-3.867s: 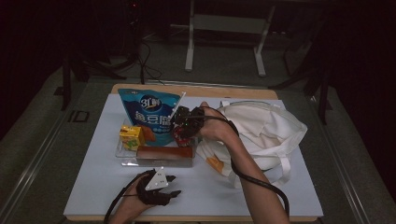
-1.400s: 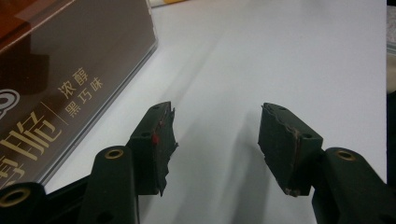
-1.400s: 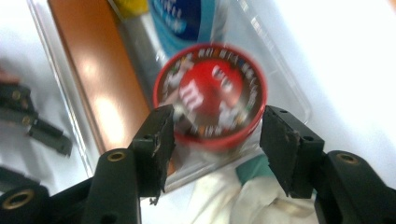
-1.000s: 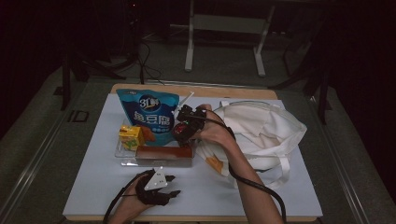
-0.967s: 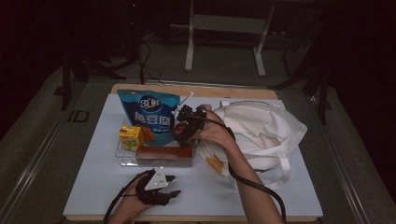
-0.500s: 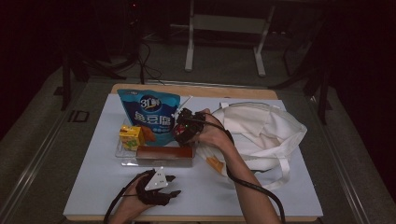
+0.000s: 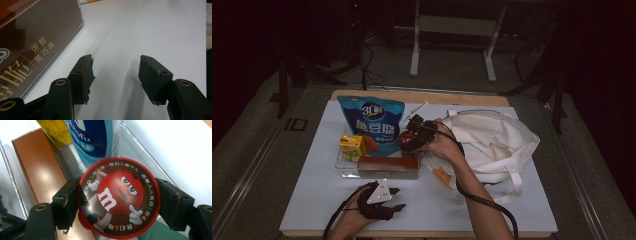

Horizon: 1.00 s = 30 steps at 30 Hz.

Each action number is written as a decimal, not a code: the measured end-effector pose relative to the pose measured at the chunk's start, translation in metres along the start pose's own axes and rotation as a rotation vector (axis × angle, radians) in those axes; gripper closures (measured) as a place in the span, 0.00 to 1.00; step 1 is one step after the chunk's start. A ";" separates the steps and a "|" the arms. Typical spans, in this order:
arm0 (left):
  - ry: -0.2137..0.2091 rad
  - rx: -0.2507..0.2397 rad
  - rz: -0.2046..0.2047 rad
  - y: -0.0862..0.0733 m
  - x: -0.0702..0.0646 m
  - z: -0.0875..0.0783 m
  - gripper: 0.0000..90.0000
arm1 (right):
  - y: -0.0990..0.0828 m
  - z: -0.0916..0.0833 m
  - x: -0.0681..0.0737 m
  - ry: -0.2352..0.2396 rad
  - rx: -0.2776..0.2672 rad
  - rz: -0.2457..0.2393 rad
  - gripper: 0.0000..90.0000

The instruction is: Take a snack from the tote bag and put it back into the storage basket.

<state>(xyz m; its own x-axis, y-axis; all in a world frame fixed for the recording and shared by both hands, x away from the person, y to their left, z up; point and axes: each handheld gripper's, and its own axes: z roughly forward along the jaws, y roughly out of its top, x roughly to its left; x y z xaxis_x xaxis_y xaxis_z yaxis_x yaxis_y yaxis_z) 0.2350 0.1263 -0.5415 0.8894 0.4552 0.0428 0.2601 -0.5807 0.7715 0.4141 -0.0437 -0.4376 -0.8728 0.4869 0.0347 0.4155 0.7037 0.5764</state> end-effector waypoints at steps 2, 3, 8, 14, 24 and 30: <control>0.000 0.000 0.000 0.000 0.000 0.000 0.50 | -0.002 0.000 -0.001 0.016 -0.016 0.007 0.29; 0.000 0.000 0.000 0.000 0.000 0.000 0.50 | -0.003 0.001 -0.001 0.014 -0.020 0.009 0.29; -0.001 -0.001 0.000 0.000 0.000 0.000 0.50 | -0.006 0.003 -0.001 0.028 -0.013 0.012 0.29; 0.000 -0.002 0.001 0.000 0.000 0.000 0.50 | -0.005 0.009 0.003 -0.003 0.043 -0.028 0.26; 0.000 -0.003 -0.003 0.000 0.000 0.000 0.50 | 0.000 -0.003 0.003 0.002 0.041 -0.046 0.26; 0.002 -0.002 0.000 0.000 0.000 0.000 0.50 | 0.001 -0.012 0.005 0.003 0.022 -0.069 0.26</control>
<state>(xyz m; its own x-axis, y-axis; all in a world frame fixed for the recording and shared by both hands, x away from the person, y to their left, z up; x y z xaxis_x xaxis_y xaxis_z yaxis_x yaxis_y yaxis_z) 0.2347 0.1264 -0.5415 0.8887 0.4565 0.0436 0.2596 -0.5792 0.7727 0.4070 -0.0469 -0.4274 -0.9003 0.4353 -0.0023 0.3596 0.7467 0.5596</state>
